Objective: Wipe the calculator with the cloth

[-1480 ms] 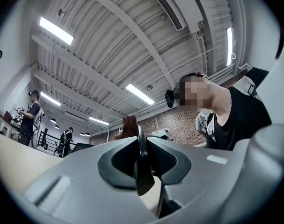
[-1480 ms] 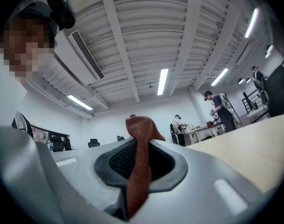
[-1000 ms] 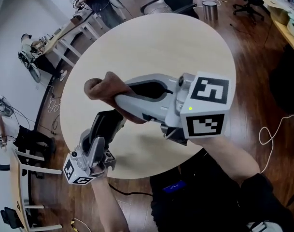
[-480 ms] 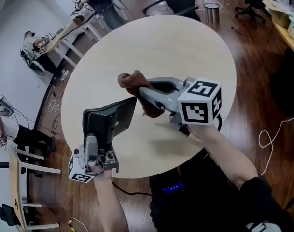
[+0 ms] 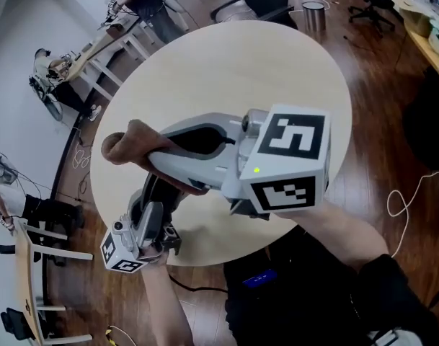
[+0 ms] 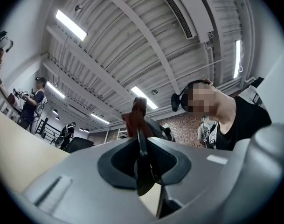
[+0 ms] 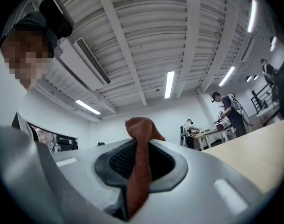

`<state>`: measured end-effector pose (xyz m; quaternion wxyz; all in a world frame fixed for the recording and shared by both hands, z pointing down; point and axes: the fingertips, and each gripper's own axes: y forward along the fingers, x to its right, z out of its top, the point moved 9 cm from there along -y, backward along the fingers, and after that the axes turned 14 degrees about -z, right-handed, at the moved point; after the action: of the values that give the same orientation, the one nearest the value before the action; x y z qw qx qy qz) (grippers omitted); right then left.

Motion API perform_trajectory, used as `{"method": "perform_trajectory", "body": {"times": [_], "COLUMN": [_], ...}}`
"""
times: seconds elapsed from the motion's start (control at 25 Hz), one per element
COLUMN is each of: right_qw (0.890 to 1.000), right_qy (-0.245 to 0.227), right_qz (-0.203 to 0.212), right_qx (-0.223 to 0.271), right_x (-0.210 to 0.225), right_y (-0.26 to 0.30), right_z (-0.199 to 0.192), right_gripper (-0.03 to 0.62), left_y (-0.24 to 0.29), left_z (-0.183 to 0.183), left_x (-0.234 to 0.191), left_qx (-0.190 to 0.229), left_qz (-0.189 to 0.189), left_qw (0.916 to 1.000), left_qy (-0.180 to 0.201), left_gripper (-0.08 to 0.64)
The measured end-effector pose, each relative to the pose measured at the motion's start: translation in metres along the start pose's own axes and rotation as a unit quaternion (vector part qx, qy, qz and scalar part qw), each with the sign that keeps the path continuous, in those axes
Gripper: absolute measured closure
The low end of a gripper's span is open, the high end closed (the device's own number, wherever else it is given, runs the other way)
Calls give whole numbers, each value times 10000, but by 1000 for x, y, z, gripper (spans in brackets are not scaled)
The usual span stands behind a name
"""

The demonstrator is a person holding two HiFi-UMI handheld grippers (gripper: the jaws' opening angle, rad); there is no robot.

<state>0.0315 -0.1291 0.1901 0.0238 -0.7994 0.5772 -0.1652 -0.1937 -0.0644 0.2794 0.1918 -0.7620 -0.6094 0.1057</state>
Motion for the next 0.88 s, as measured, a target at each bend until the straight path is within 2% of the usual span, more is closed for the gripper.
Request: {"method": "perform_trajectory", "body": {"times": [0.12,0.28,0.36,0.48,0.6,0.72,0.8,0.88], "right_qw": [9991,9919,9847,9781,9832,9894,9882,9797], "right_qy": [-45,174,222,278,75,-634,-1304,-1933], "right_qz": [-417,-1251,-1702,-2035,-1815,-1197,-753,-508], "right_qx": [-14,-104,-310,-337,164,514,289,-165], "right_x": [16,52,68,71,48,10,-21,-43], "right_y": [-8,-16,-18,-21,-21,-12,-2,5], "right_z": [-16,-56,-73,-78,-54,-30,-35,-52], "right_gripper": [543,543,543,543,543,543,543,543], "left_y": [-3,-20,-26,-41,-42,-33,-29,-25], "left_z": [3,5,2,-3,-12,-20,-22,-23], "left_x": [4,5,3,-4,-11,-17,-17,-14], "left_qx": [477,1240,1730,2599,2955,3137,3230,3325], "left_qz": [17,189,349,712,1104,1344,1429,1450], "left_qw": [9987,9901,9777,9451,9237,9086,9000,8920], "left_qy": [-191,-635,-1137,-1848,-2175,-2408,-2553,-2697], "left_gripper": [499,497,497,499,499,499,499,499]}}
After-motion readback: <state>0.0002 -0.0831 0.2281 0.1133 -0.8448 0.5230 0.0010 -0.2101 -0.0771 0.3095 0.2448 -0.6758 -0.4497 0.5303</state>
